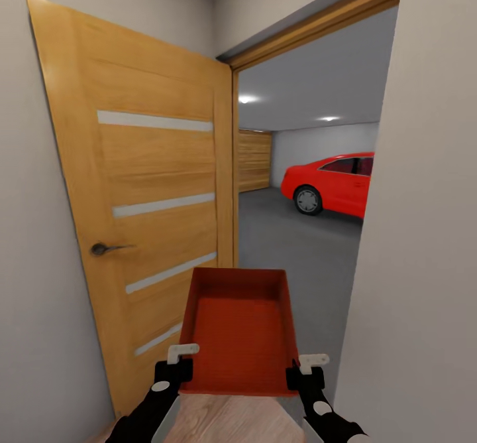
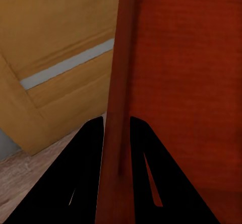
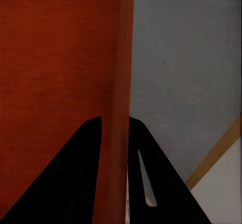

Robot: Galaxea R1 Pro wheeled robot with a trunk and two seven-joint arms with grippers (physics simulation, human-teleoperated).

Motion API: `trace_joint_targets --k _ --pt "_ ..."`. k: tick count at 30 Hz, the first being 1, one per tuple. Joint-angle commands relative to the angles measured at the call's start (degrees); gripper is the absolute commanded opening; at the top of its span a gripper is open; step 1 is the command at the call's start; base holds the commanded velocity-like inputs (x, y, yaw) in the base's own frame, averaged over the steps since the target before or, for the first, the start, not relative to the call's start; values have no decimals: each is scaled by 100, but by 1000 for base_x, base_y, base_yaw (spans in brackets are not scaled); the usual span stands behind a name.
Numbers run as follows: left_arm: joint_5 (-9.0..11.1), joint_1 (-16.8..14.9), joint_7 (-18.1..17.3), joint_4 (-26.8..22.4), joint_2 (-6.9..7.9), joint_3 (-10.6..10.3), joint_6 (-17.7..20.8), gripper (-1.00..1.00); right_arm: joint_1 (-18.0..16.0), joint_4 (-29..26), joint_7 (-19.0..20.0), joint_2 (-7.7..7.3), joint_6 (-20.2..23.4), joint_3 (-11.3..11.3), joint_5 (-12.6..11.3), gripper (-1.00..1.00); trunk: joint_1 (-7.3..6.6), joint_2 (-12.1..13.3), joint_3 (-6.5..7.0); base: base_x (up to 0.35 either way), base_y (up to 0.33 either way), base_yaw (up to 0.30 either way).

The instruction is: Move the two storage containers from the living room to the garage. In the garage, place one container on the floor and stack the other container on top of it (either order is fine).

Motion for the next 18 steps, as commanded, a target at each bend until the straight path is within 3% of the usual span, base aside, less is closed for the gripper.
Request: trace_joint_targets --k 1,18 --pt "69 1 133 99 53 -29 31 -100 -13 -9 -82 -1 -295 -166 6 -100 4 -6 -8 300 174 -284" --pt "72 1 133 99 53 -29 29 -100 -11 -9 -82 -1 -295 -168 5 -100 4 -6 -8 300 174 -285"
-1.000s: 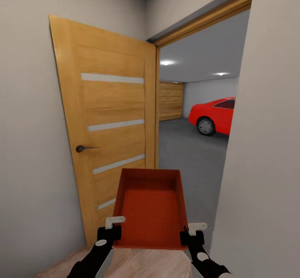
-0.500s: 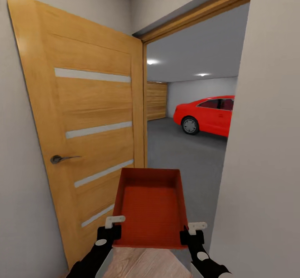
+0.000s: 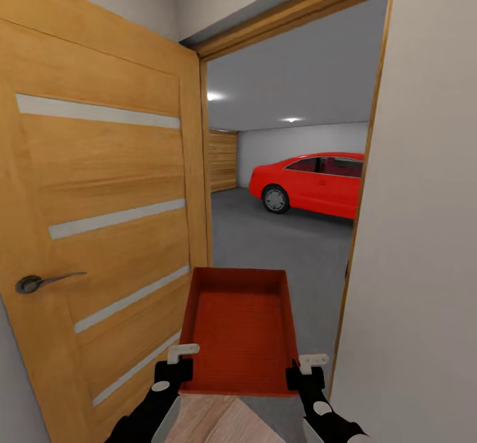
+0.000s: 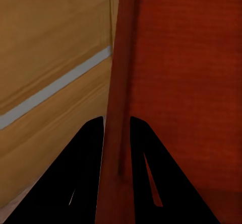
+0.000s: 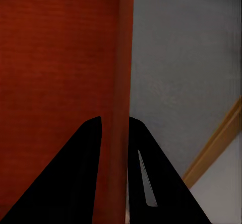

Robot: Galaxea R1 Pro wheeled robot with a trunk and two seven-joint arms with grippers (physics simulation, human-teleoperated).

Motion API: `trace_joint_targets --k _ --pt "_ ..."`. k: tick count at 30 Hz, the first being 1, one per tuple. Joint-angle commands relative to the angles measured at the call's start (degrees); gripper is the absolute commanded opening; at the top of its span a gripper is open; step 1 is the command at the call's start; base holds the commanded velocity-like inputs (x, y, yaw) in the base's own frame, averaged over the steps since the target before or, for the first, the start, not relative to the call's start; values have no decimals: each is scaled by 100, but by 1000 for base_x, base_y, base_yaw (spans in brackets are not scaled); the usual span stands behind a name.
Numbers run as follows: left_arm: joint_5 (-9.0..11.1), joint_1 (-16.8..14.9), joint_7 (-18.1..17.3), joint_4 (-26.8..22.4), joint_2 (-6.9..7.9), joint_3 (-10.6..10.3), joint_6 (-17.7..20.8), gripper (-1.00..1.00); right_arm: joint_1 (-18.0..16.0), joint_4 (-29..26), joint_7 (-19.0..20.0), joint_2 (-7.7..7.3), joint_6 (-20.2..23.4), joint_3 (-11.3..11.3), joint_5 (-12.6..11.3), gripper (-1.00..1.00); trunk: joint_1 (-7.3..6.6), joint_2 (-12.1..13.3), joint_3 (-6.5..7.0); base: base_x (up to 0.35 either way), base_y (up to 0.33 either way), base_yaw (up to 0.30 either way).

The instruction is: Move the two storage containers from the living room to the garage. In the garage, place one container on the floor and stack the other container on top of it (either order is fine).

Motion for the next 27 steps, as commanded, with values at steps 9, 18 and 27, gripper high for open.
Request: trace_joint_targets --k 9,18,27 --pt "67 1 132 97 53 -27 29 -100 -14 -9 -82 -1 -294 -165 6 -100 4 -6 -8 300 174 -285" --pt "65 1 132 97 53 -27 29 -100 -15 -9 -82 -1 -294 -168 8 -100 4 -6 -8 300 174 -285" --pt "65 1 132 97 53 -27 29 -100 -14 -9 -82 -1 -294 -172 3 -100 4 -6 -8 300 174 -222"
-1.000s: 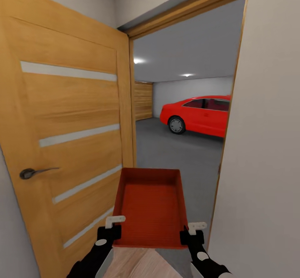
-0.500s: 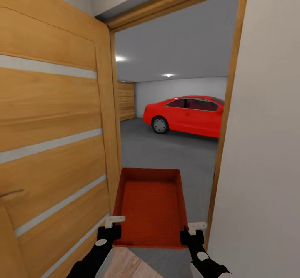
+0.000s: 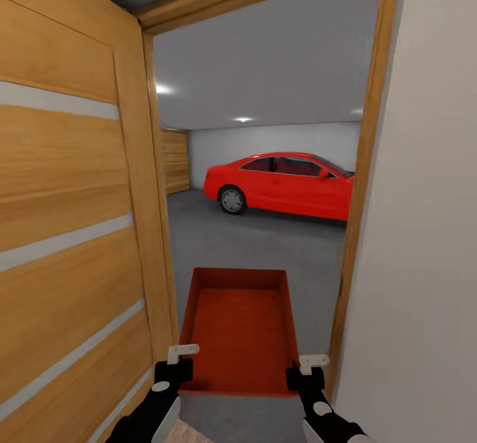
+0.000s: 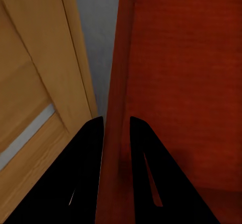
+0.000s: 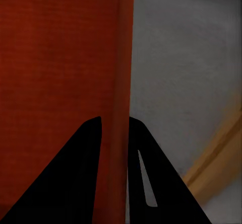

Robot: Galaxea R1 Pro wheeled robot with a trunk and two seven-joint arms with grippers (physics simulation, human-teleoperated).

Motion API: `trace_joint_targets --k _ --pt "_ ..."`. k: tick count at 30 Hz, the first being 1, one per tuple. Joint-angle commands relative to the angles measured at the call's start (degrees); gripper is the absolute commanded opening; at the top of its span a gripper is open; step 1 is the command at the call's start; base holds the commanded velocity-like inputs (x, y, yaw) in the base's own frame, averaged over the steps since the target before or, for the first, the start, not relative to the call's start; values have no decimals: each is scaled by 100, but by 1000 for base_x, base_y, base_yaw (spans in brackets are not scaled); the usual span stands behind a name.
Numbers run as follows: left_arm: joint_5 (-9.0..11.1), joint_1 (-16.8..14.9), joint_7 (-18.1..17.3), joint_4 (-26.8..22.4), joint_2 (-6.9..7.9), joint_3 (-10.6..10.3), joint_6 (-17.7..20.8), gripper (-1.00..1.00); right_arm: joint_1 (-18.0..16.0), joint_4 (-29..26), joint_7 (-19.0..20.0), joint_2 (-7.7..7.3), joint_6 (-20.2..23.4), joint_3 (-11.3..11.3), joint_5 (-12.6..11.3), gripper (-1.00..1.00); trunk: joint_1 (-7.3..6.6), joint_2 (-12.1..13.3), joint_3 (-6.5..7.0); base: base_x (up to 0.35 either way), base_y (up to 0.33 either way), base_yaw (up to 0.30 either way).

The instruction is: Move the two storage containers from the living room to the garage. In the garage, place one container on the floor and stack the other container on top of it (either order is fine).

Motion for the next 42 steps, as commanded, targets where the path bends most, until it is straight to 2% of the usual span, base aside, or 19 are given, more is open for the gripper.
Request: trace_joint_targets --k 1,21,42 --pt "70 0 134 91 54 -29 29 -100 -10 -30 -81 -2 -280 -171 4 -100 4 -7 -8 300 174 -31" --pt "70 0 134 95 54 -29 29 -100 -12 -30 -83 -3 -280 -174 4 -100 4 -7 -8 300 173 -14" --pt "70 0 134 98 54 -29 29 -100 -11 -30 -81 -2 -280 -174 2 -100 4 -7 -8 300 171 -243"
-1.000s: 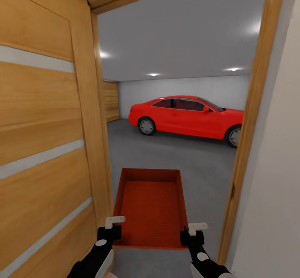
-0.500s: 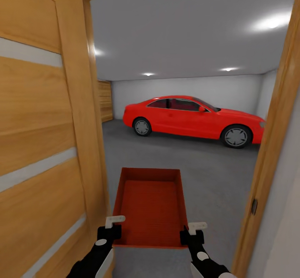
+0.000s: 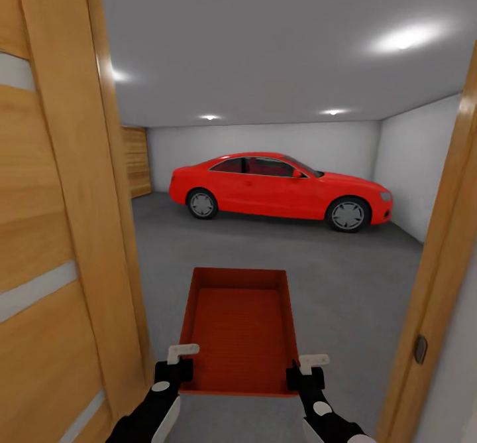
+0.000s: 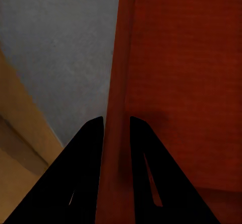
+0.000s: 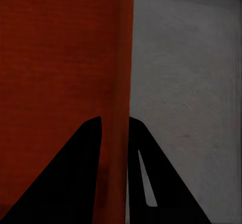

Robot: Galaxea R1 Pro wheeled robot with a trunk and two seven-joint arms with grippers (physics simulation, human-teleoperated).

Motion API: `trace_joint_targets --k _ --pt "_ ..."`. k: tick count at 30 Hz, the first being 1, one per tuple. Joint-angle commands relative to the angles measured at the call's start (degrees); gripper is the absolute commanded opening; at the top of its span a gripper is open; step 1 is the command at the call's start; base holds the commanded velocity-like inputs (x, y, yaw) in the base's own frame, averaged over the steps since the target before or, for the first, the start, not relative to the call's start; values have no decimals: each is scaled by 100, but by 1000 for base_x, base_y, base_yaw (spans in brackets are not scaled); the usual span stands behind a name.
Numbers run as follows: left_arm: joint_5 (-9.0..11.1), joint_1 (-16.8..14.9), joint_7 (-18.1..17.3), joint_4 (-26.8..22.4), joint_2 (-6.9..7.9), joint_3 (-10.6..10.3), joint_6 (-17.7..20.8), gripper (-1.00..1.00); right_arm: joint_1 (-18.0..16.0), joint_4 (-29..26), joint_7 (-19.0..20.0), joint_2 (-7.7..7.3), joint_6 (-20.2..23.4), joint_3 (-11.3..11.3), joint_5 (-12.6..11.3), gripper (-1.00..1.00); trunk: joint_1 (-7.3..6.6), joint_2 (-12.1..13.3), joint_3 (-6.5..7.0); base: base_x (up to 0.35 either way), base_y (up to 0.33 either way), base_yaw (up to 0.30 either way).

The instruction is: Move the two storage containers from the living room to the garage. In the garage, place one container on the floor and stack the other container on top of it (either order is fine).

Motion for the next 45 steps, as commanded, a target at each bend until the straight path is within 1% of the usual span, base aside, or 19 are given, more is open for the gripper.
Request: trace_joint_targets --k 1,10,28,36,45 --pt "69 1 133 98 54 -28 30 -100 -13 -26 -81 -1 -281 -177 7 -100 4 -7 -9 300 170 -254" --pt "68 1 166 89 54 -28 -6 -100 -14 -26 -83 -1 -281 -177 7 -100 4 -7 -9 276 151 -254" --pt "69 1 204 36 45 -19 -9 -100 -14 -26 -81 -1 -281 -177 7 -100 4 -7 -9 11 5 -248" --pt "69 1 204 38 45 -27 26 -100 -14 -26 -81 -1 -281 -177 7 -100 4 -7 -9 4 0 -53" --pt "69 1 170 46 45 -28 30 -100 -14 -26 -81 -1 -281 -177 7 -100 4 -7 -9 169 150 -1"
